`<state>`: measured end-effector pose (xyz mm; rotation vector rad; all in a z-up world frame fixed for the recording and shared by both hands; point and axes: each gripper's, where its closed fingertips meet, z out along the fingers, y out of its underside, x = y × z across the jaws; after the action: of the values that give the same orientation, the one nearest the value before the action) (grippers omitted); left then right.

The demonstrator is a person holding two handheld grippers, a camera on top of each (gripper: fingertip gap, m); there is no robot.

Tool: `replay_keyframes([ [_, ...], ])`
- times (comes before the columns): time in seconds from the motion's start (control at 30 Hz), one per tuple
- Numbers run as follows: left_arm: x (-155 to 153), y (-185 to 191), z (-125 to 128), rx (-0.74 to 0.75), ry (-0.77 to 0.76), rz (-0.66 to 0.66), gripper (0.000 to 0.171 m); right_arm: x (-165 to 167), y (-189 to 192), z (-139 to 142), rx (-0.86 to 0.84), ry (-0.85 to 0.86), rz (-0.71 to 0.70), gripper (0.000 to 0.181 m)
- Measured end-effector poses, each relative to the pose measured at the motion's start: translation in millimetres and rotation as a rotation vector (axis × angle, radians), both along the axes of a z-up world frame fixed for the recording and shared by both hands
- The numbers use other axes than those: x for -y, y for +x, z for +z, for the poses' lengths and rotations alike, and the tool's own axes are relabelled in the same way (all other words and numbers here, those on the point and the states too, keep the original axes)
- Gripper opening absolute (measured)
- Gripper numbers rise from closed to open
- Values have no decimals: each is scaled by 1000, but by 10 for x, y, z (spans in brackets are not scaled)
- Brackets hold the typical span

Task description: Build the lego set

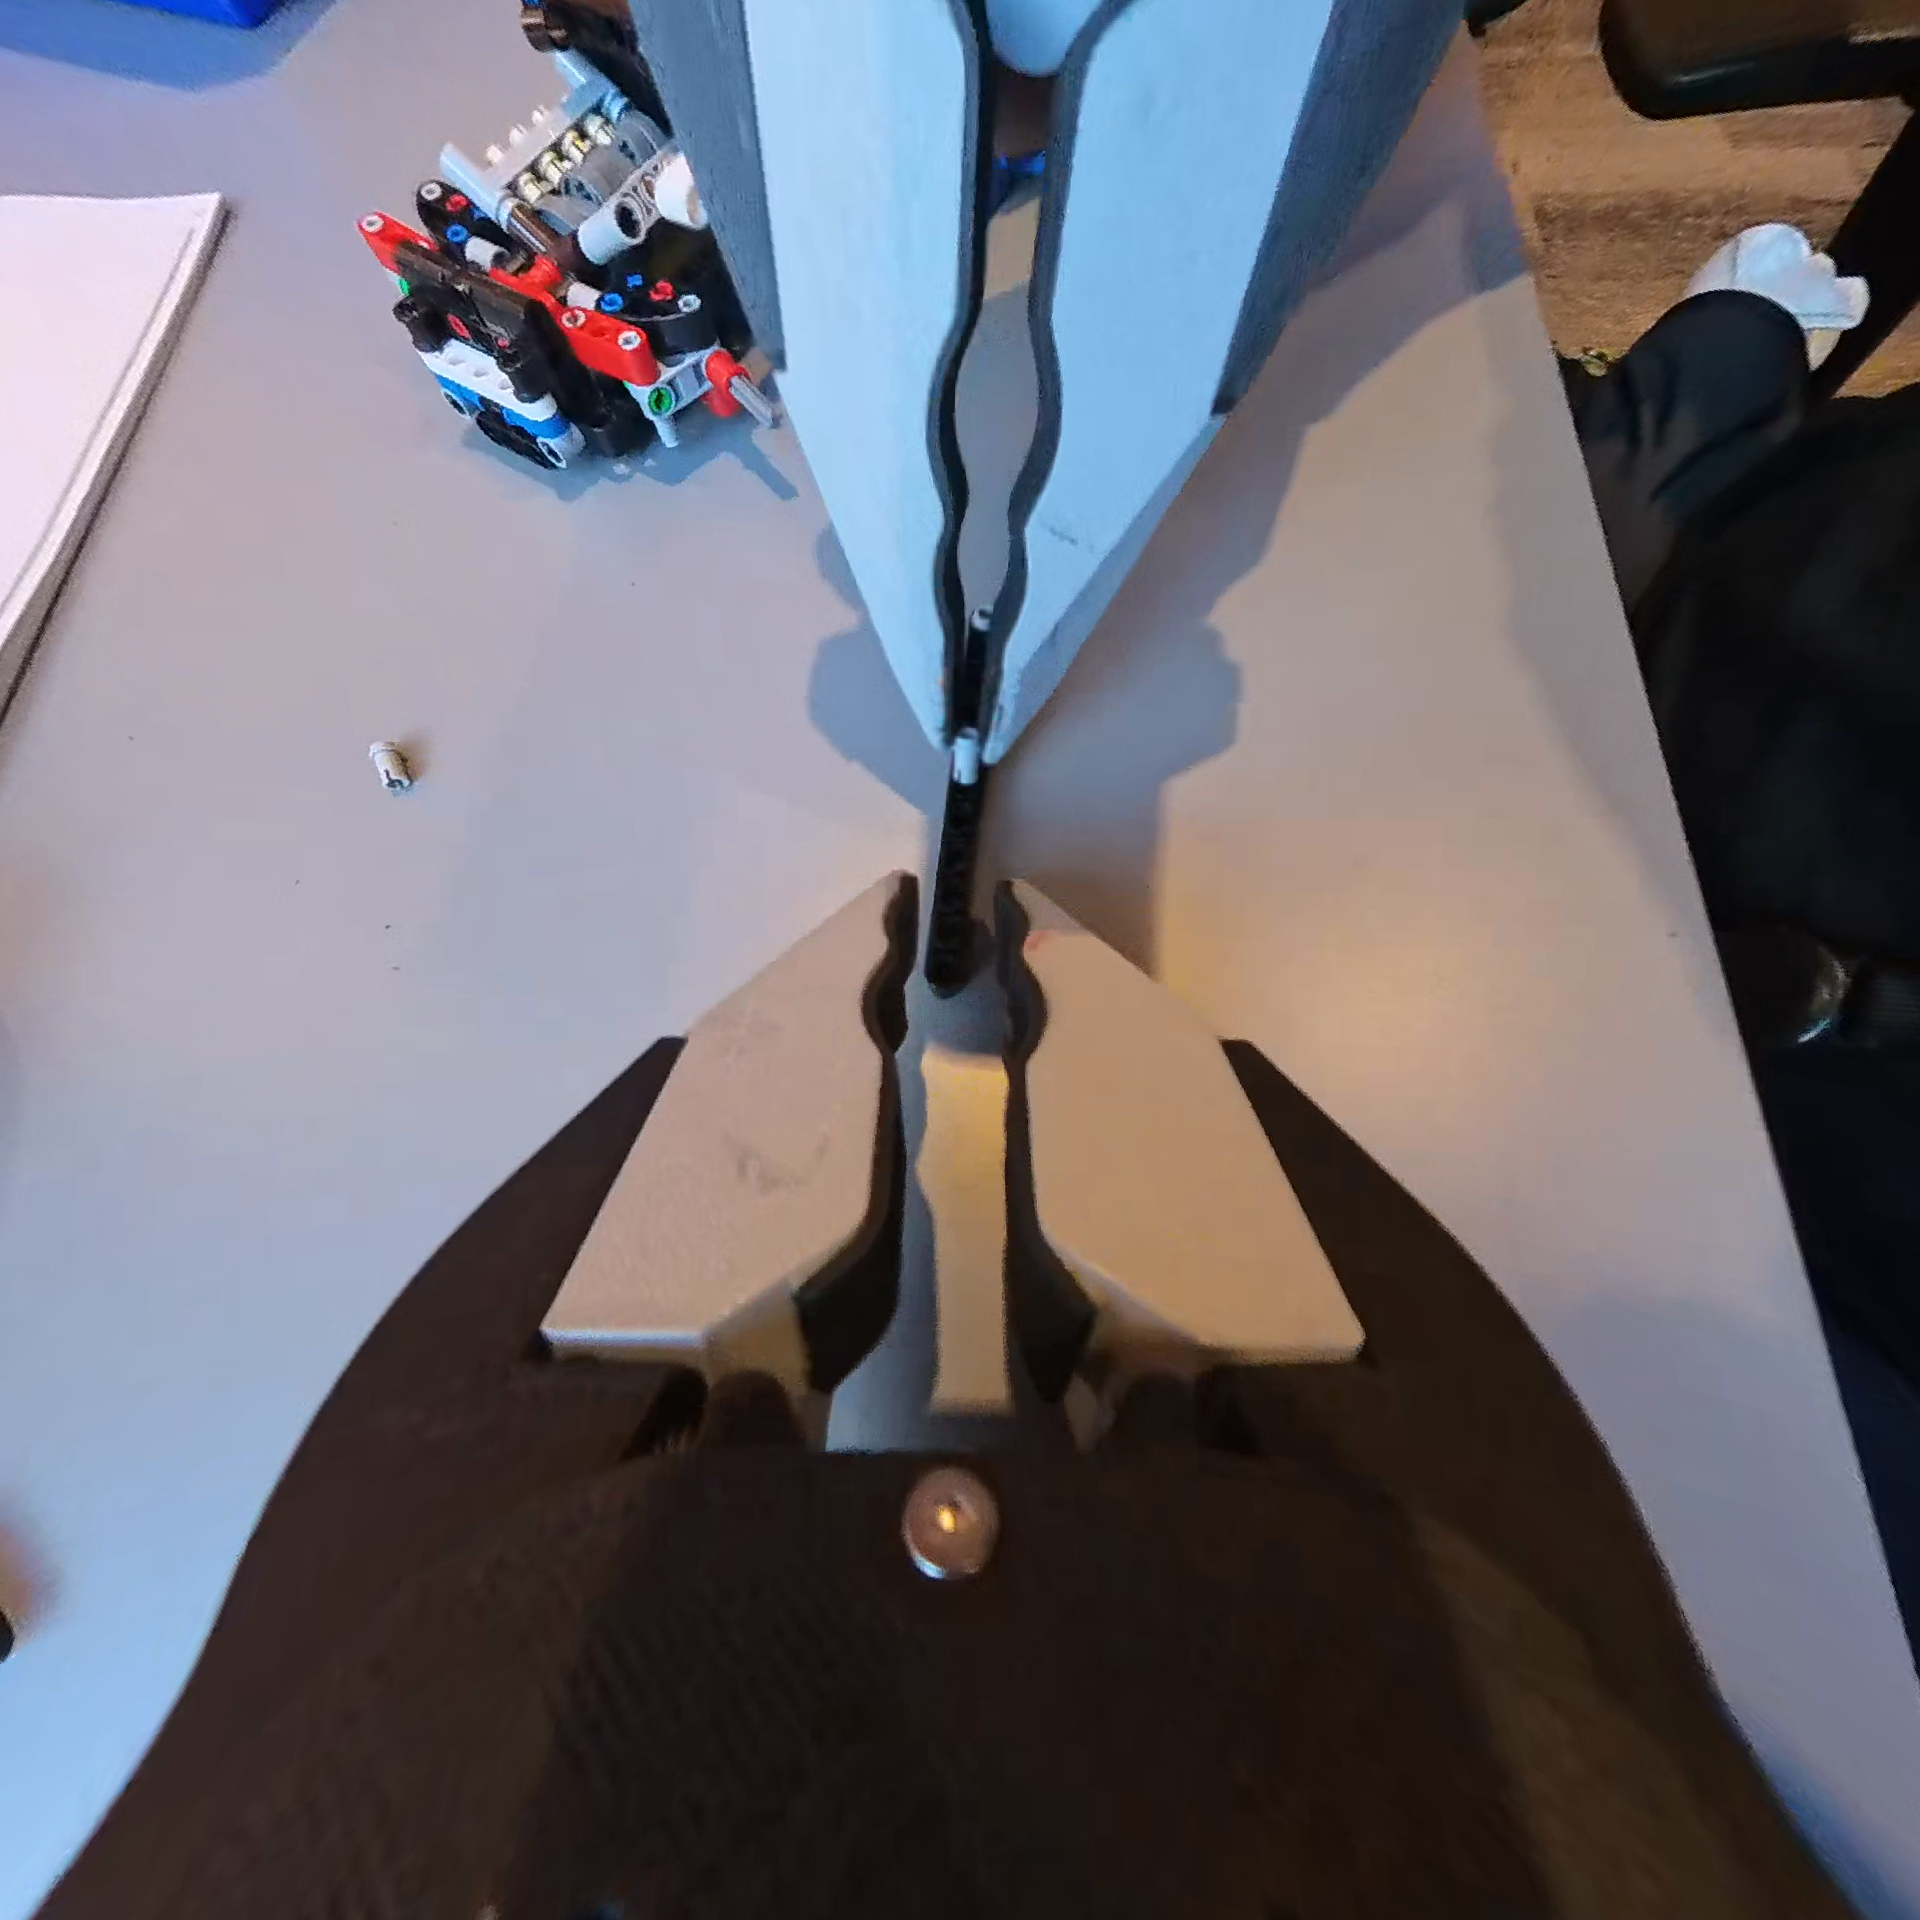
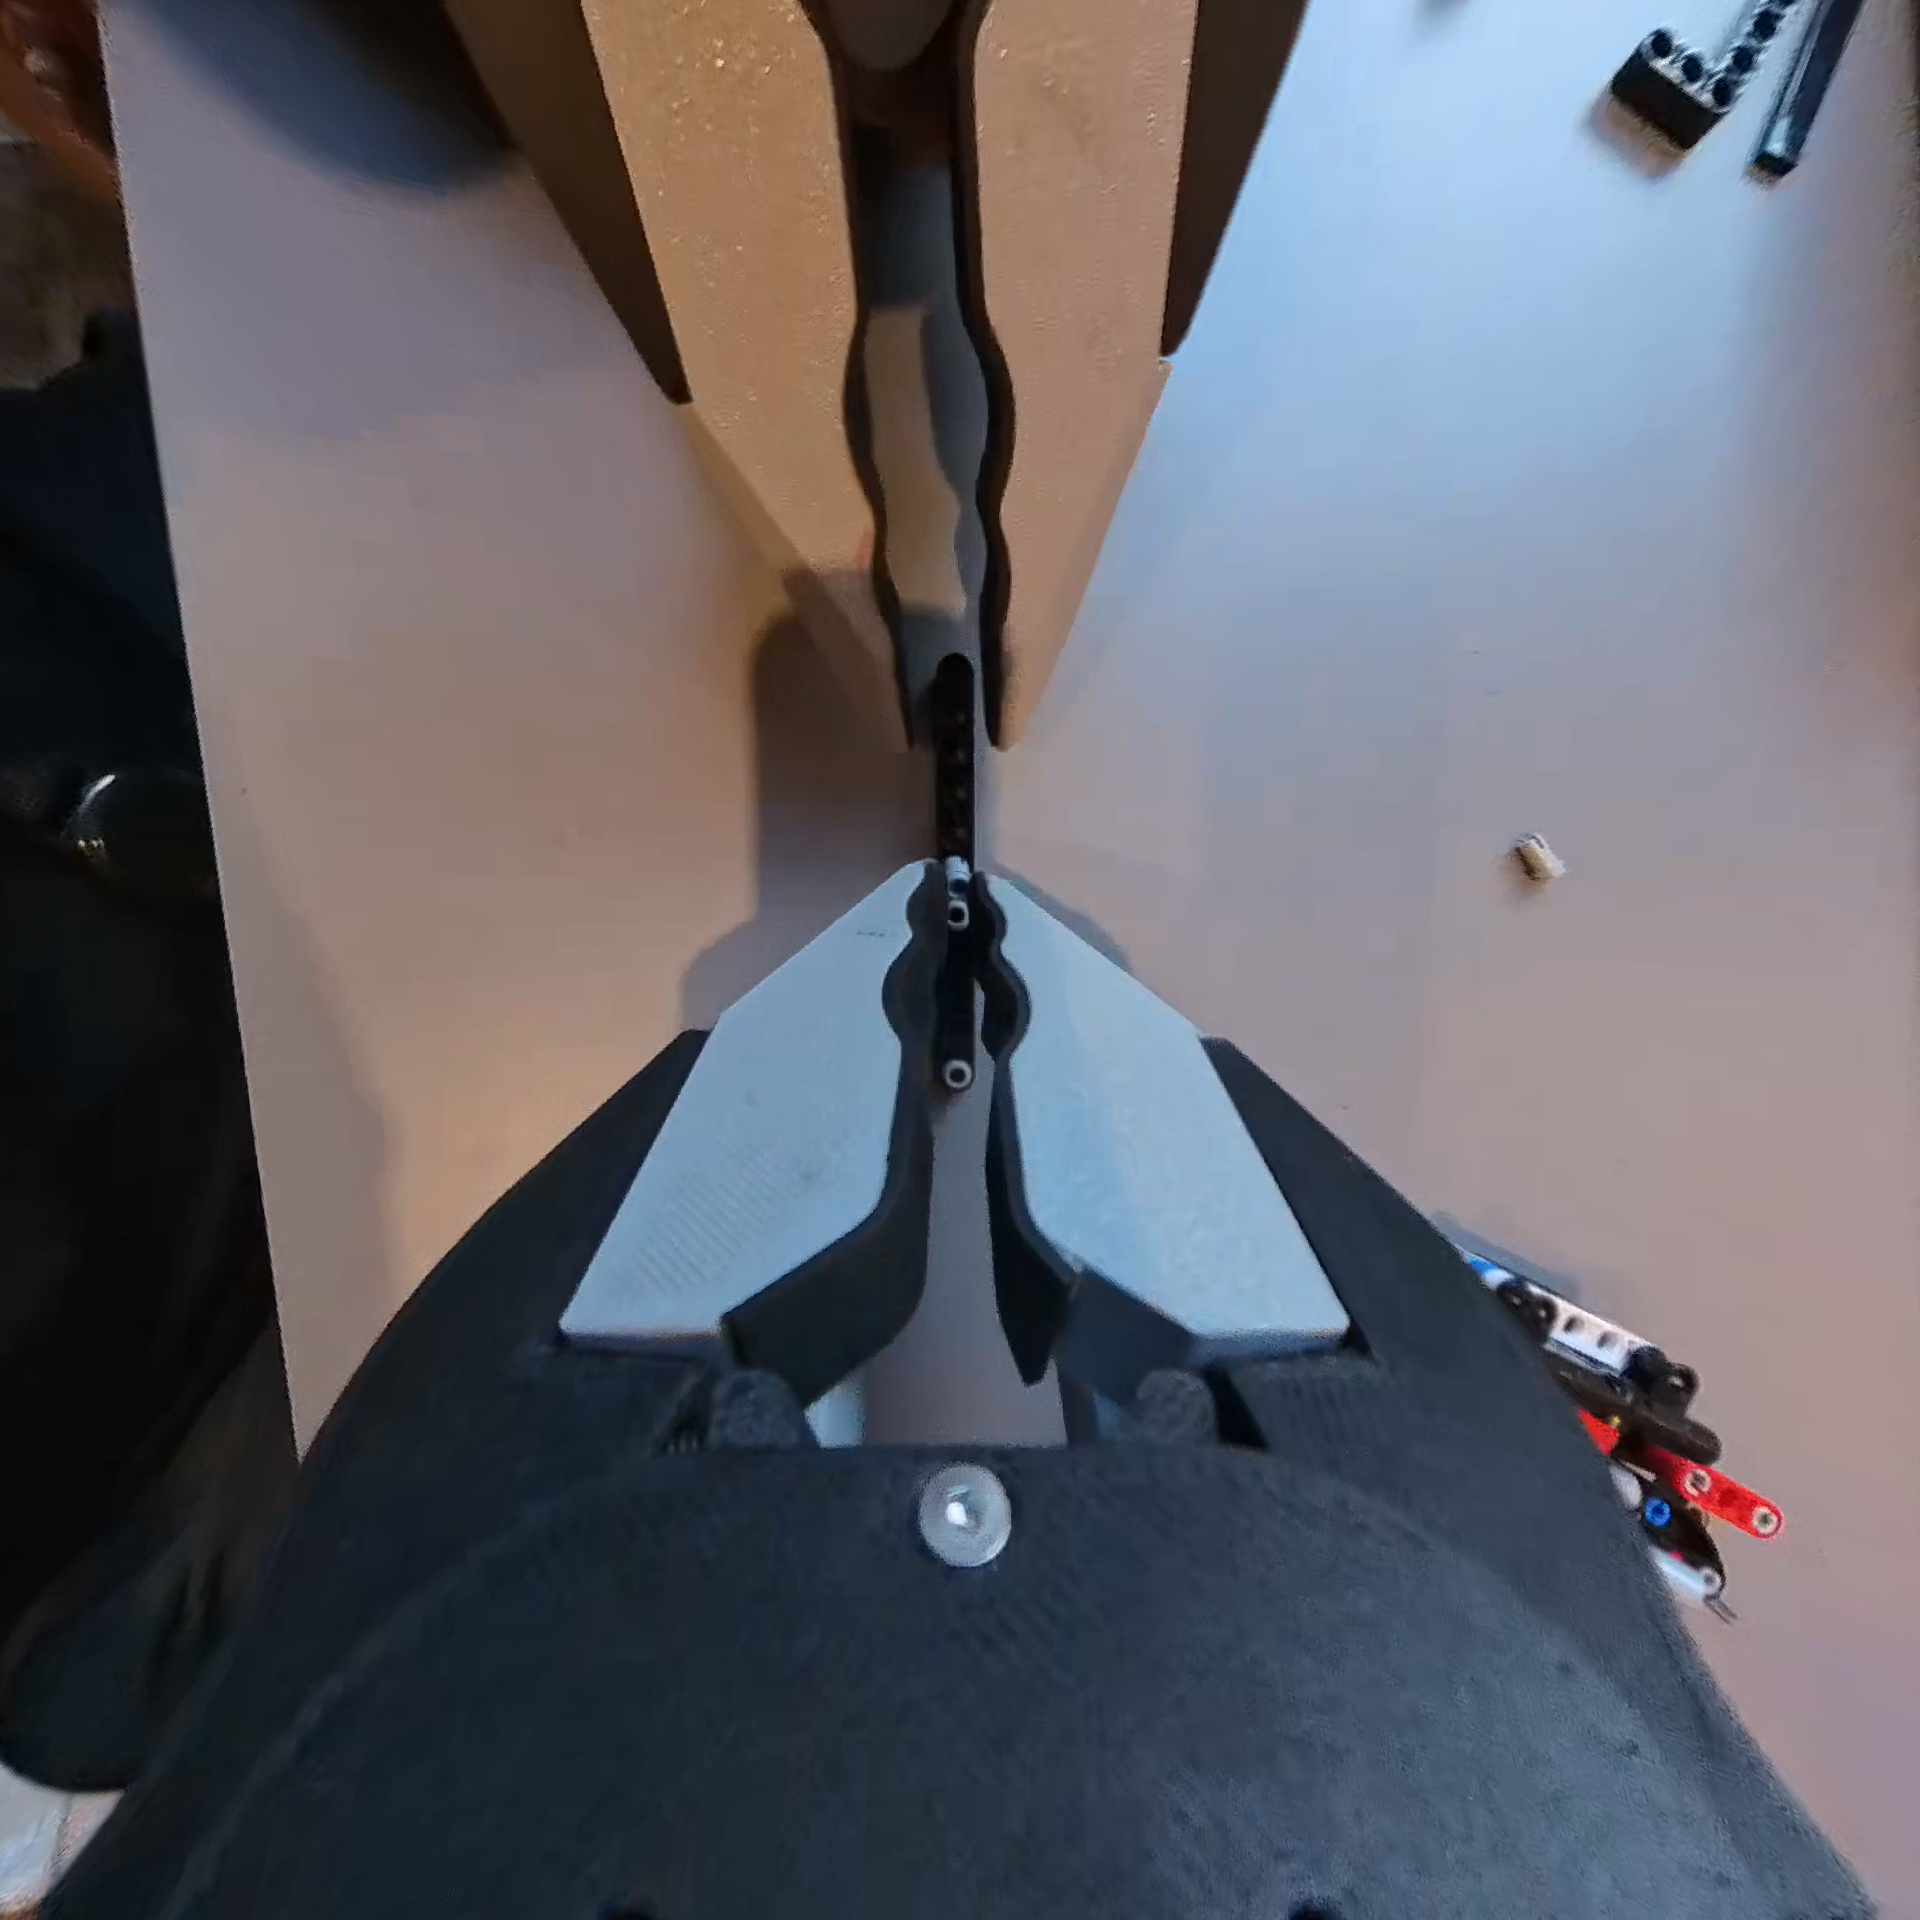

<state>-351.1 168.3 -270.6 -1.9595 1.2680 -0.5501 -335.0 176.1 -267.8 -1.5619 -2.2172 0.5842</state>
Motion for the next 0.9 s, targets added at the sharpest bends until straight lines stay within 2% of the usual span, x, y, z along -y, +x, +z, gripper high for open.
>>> replay_keyframes([
  [0.23, 14, 7, -96, -64, -8, -11, 8, -1, -26, -30, 59, 56, 30, 2],
  [0.9, -11, 8, -103, -62, -17, 1, 4, -33, -24, -38, 164, 275, 148, 2],
])
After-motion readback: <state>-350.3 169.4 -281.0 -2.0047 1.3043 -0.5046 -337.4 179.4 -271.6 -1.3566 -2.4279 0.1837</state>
